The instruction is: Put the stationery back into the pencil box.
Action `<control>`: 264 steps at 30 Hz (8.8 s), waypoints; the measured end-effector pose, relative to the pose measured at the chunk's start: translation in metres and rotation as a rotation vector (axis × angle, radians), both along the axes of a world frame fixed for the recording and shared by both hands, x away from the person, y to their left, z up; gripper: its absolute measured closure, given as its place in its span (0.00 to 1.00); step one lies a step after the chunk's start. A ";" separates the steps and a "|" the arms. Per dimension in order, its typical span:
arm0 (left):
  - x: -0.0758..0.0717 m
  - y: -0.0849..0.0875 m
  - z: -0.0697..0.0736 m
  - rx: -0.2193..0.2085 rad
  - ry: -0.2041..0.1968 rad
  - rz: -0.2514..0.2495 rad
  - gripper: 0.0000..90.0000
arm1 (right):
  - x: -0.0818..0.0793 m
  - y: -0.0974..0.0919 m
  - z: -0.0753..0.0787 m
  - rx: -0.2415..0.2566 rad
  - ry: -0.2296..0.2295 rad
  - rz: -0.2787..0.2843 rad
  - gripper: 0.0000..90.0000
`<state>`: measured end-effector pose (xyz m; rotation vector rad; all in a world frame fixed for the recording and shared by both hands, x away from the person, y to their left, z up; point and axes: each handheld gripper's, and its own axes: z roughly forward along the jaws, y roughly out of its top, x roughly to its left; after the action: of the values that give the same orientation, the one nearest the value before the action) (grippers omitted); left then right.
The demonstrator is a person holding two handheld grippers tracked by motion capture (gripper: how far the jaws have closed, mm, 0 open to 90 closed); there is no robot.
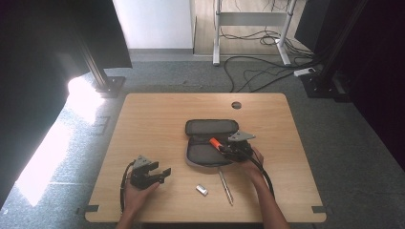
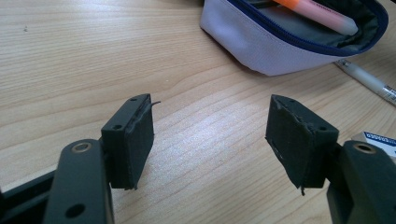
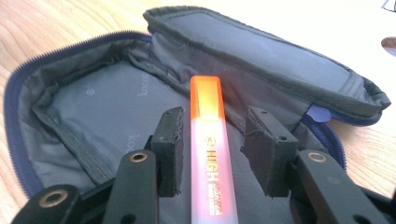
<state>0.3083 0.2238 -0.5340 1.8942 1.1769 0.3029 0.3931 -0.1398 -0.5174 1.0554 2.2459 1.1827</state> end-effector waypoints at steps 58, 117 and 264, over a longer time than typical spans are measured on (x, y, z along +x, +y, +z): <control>0.000 0.002 -0.001 -0.002 0.003 0.010 0.36 | -0.089 -0.044 -0.002 0.180 -0.004 -0.054 0.47; 0.001 0.003 -0.002 0.009 -0.002 0.007 0.36 | -0.108 0.004 -0.031 0.005 0.110 0.019 0.70; 0.003 0.003 -0.006 0.006 0.022 -0.004 0.36 | -0.083 -0.028 0.047 0.207 -0.060 -0.036 0.87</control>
<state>0.3110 0.2266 -0.5402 1.9092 1.1880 0.2835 0.3101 -0.1674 -0.4709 1.1156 2.0840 1.4358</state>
